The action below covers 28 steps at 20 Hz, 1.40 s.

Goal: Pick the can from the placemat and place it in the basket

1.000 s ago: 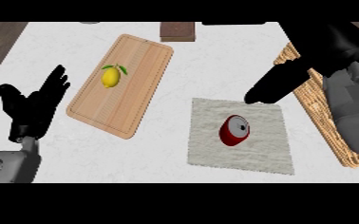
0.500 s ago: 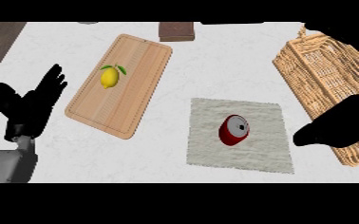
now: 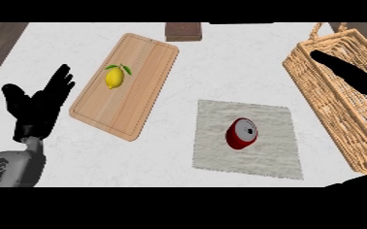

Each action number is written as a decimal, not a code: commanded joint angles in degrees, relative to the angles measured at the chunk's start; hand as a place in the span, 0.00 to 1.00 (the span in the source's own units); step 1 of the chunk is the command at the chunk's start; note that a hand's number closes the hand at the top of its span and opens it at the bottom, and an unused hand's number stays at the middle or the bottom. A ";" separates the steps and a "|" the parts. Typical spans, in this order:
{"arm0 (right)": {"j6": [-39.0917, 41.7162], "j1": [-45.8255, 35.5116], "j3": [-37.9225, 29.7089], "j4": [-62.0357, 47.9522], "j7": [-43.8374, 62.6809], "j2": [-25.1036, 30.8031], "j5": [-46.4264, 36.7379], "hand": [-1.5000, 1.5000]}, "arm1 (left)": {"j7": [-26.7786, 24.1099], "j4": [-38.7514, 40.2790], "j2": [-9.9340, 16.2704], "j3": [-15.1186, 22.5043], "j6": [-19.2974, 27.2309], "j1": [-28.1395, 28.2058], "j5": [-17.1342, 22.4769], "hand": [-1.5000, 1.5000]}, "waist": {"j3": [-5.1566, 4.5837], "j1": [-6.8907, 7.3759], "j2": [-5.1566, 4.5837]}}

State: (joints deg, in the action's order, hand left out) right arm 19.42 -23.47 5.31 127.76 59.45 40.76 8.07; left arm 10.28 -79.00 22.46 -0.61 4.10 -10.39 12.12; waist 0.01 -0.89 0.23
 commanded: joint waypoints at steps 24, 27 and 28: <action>-8.76 13.61 11.25 -26.99 -28.18 -23.54 -37.55 0.00 | 2.14 0.63 -3.02 -4.43 -3.32 -3.01 -4.04 0.50 | -0.01 0.89 -0.21; -7.86 12.24 11.59 -28.67 -27.94 -25.96 -40.40 0.00 | -0.77 5.10 -2.67 -6.18 -7.10 -3.09 -3.53 0.50 | -0.02 0.90 -0.23; -9.10 14.87 11.48 -29.94 -32.24 -26.21 -40.87 0.00 | -0.65 4.23 -4.32 -5.67 -4.86 -3.36 -5.02 0.50 | -0.01 0.86 -0.23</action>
State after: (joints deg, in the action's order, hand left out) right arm 9.51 -9.79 17.45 100.06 30.64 16.03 -30.99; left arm 10.43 -75.63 19.23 -5.29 -0.48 -13.46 8.11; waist 0.00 0.00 -0.02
